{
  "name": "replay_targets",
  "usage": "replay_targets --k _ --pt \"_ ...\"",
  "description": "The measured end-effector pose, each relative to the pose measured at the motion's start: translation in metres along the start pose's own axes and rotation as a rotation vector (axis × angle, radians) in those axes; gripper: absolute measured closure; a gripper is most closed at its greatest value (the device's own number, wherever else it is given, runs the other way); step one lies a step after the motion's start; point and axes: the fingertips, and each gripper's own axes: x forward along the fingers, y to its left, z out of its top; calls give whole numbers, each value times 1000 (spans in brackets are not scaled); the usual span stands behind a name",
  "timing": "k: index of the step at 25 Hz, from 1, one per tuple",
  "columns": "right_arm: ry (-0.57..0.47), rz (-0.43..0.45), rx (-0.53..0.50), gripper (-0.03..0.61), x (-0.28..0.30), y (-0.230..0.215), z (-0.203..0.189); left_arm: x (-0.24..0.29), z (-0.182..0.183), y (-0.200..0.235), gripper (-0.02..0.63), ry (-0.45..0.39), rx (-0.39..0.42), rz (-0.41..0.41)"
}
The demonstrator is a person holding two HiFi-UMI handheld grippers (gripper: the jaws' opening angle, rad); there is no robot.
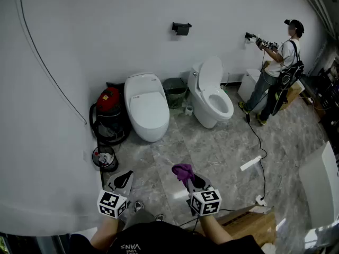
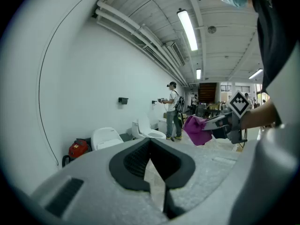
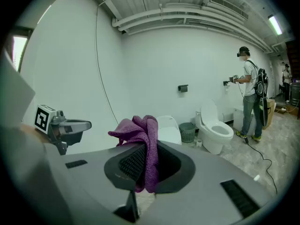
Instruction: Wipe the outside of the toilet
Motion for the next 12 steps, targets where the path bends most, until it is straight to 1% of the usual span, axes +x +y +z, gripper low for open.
replay_targets --k 6,12 --pt "-7 14 0 540 -1 -2 -3 3 2 -12 612 -20 -5 -6" --pt "-19 58 36 538 1 1 0 8 3 -17 611 -18 -12 -33"
